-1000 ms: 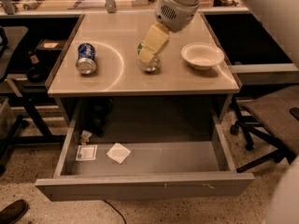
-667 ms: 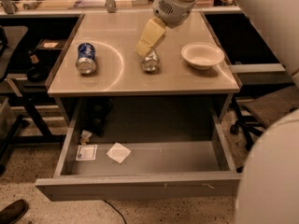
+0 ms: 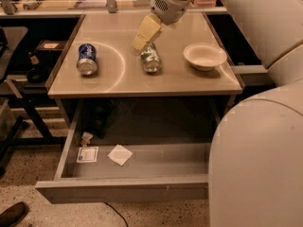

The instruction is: Place green can into top drawer

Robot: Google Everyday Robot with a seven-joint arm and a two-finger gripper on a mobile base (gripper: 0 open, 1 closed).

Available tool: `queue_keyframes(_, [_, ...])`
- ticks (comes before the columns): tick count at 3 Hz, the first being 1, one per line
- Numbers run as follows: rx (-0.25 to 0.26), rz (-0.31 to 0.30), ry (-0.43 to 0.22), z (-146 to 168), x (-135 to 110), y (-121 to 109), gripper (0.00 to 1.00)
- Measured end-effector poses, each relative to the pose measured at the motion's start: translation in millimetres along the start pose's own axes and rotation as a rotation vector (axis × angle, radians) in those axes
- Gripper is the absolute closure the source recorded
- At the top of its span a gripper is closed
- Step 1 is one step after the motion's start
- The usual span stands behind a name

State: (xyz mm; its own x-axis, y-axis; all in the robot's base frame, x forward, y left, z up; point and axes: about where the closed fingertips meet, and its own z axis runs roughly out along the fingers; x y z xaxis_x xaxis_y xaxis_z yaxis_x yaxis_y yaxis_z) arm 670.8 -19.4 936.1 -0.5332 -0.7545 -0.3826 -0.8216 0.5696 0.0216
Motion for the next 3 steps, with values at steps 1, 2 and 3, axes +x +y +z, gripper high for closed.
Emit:
queue_keyframes(1, [-0.017, 0.018, -0.021, 13, -10, -6, 0.0])
queue_keyframes(2, [-0.035, 0.04, -0.026, 26, -18, -16, 0.0])
queue_keyframes(3, [-0.043, 0.061, -0.024, 36, -23, -26, 0.0])
